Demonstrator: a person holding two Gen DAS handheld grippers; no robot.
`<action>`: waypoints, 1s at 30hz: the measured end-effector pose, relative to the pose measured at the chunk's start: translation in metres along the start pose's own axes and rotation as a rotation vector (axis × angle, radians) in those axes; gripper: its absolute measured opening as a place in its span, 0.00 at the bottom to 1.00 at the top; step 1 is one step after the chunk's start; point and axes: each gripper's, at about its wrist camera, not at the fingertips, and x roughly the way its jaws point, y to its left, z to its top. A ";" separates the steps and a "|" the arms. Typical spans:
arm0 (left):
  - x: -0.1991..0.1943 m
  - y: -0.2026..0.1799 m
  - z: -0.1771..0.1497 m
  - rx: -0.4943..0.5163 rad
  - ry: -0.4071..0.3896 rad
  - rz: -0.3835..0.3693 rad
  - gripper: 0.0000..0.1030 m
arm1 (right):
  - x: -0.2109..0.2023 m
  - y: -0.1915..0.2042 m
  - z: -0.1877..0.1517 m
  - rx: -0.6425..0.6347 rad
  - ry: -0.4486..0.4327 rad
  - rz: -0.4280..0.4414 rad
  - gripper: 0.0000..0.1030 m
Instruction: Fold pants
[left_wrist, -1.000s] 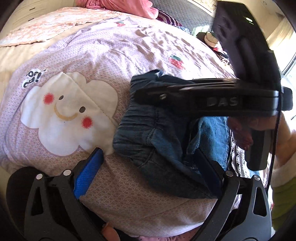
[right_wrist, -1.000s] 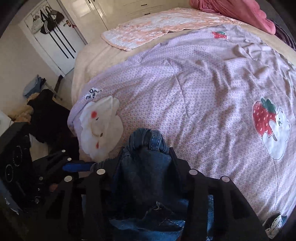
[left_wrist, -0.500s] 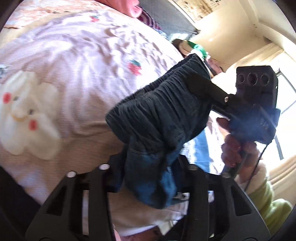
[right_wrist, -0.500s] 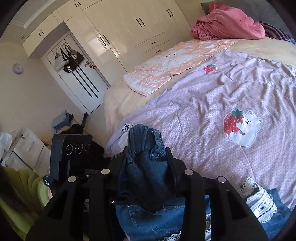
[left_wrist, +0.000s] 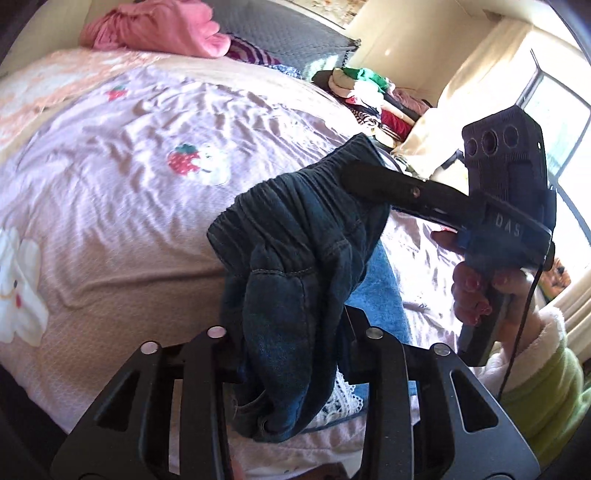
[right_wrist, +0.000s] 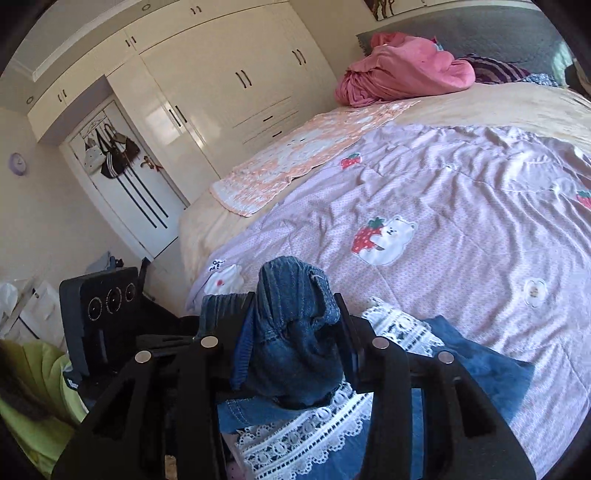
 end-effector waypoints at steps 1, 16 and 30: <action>0.004 -0.007 -0.003 0.020 0.004 0.006 0.25 | -0.006 -0.006 -0.004 0.023 -0.013 -0.010 0.43; 0.036 -0.077 -0.037 0.261 0.096 -0.083 0.61 | -0.058 -0.044 -0.079 0.319 -0.017 -0.092 0.78; 0.003 -0.036 -0.021 0.149 0.056 0.004 0.70 | -0.029 -0.047 -0.082 0.392 0.075 -0.150 0.83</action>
